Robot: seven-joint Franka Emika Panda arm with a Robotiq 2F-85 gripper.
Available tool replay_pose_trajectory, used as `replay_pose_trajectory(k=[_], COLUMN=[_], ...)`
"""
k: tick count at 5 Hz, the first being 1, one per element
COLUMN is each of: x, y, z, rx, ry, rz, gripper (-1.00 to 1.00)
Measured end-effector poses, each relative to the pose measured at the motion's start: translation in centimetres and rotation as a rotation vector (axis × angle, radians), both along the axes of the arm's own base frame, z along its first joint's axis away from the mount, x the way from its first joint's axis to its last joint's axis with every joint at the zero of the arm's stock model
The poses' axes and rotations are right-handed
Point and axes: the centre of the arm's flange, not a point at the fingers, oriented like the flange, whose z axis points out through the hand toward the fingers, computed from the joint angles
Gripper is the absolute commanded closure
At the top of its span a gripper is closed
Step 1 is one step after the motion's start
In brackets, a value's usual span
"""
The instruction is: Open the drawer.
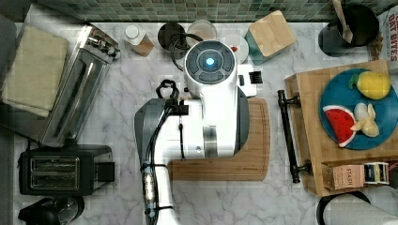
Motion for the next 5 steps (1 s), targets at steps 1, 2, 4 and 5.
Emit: replay_pose_trajectory(k=[1,2,4,5], x=[0.2,-0.1,0.1,-1.5], y=[0.0,-0.2,-0.3,-0.6], z=[-0.4,-1.1,-2.9,-4.8], rx=[0.000,-0.019,-0.032,-0.012], ry=[-0.001,0.024,-0.064,-0.011], rz=[0.000,0.005,0.234,0.498], gripper=[-1.00,-1.00,-1.00,-1.00])
